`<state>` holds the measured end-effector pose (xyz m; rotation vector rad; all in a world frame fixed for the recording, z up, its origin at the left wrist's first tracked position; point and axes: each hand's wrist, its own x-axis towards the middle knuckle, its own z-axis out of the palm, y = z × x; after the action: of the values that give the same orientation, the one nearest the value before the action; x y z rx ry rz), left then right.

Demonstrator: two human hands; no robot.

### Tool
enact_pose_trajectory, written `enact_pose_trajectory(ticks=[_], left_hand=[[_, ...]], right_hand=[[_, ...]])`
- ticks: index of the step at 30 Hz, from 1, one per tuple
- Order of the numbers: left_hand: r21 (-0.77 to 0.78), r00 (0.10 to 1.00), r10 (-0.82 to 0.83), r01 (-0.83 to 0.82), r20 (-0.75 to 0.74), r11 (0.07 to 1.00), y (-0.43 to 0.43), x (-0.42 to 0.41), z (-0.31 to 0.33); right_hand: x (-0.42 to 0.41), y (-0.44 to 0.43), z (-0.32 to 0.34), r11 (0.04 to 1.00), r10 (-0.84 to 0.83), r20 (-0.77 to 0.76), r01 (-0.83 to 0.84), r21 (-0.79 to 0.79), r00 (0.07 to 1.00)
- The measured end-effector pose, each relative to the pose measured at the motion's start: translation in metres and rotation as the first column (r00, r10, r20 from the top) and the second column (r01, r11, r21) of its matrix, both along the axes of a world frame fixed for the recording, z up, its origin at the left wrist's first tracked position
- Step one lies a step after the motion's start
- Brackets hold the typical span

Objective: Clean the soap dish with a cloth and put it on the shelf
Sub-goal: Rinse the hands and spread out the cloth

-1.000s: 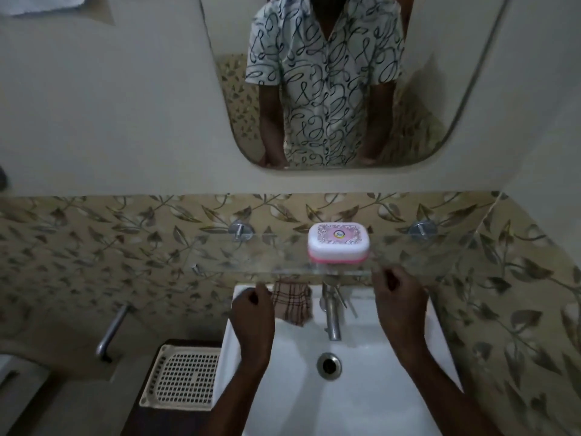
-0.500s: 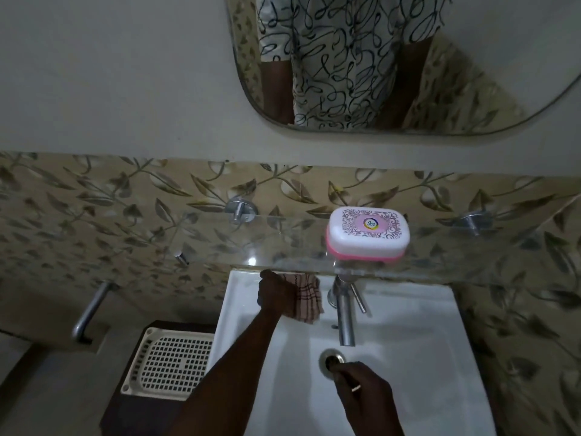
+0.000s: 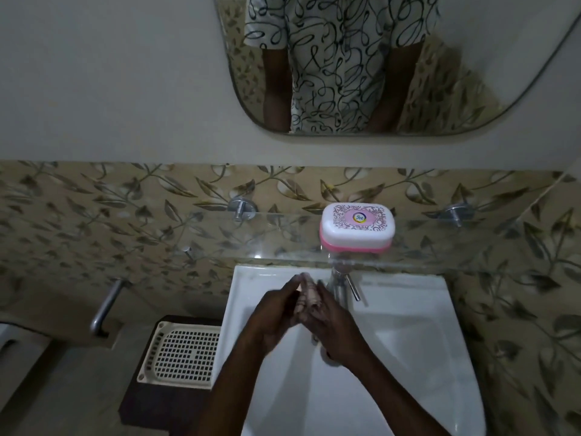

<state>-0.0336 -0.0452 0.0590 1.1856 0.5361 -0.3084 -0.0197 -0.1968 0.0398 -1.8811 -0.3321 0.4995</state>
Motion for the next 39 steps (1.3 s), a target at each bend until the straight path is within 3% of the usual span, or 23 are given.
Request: enact_pose_trajectory(ticks=[2, 4, 7, 11, 14, 18, 22, 26, 28, 33, 39], left_hand=[[-0.001, 0.993, -0.004, 0.004, 0.119, 1.000, -0.014, -0.022, 0.002], [0.259, 0.962, -0.111, 0.044, 0.249, 0.965, -0.030, -0.045, 0.001], [0.650, 0.918, -0.235, -0.031, 0.318, 0.760, -0.042, -0.059, -0.010], [0.500, 0.958, -0.199, 0.071, 0.208, 0.863, -0.035, -0.057, -0.026], [0.427, 0.957, -0.191, 0.082, 0.220, 0.901, -0.036, -0.052, -0.024], [0.121, 0.973, -0.048, 0.021, 0.227, 0.992, -0.031, -0.052, -0.021], [-0.149, 0.986, 0.134, -0.118, 0.101, 0.982, -0.010, -0.056, -0.022], [-0.316, 0.992, 0.121, -0.101, 0.043, 0.943, 0.001, -0.066, -0.021], [-0.265, 0.994, 0.102, -0.093, 0.024, 0.960, 0.003, -0.070, -0.023], [0.103, 0.997, 0.015, -0.023, 0.074, 0.994, 0.008, -0.078, -0.028], [0.120, 0.987, 0.158, -0.160, 0.025, 0.980, 0.027, -0.110, -0.026]], right_hand=[[-0.004, -0.005, 0.011, 0.975, -0.114, -0.170, 0.143, 0.169, 0.979], [-0.012, -0.008, 0.022, 0.934, -0.123, -0.297, 0.212, 0.289, 0.947], [-0.020, -0.009, 0.022, 0.882, -0.136, -0.437, 0.310, 0.356, 0.889], [-0.027, -0.006, 0.023, 0.900, -0.210, -0.395, 0.334, 0.278, 0.894], [-0.026, -0.007, 0.028, 0.922, -0.163, -0.335, 0.264, 0.284, 0.928], [-0.012, -0.019, 0.031, 0.900, -0.191, -0.436, 0.334, 0.281, 0.880], [0.006, -0.052, 0.028, 0.834, -0.276, -0.559, 0.484, 0.266, 0.782], [0.006, -0.075, 0.024, 0.919, -0.175, -0.510, 0.325, 0.221, 0.842], [0.002, -0.077, 0.016, 0.944, -0.228, -0.410, 0.304, 0.130, 0.883], [-0.013, -0.070, -0.001, 0.918, -0.396, -0.118, 0.389, -0.085, 0.910], [-0.037, -0.042, 0.000, 0.940, -0.334, -0.257, 0.342, -0.011, 0.907]])
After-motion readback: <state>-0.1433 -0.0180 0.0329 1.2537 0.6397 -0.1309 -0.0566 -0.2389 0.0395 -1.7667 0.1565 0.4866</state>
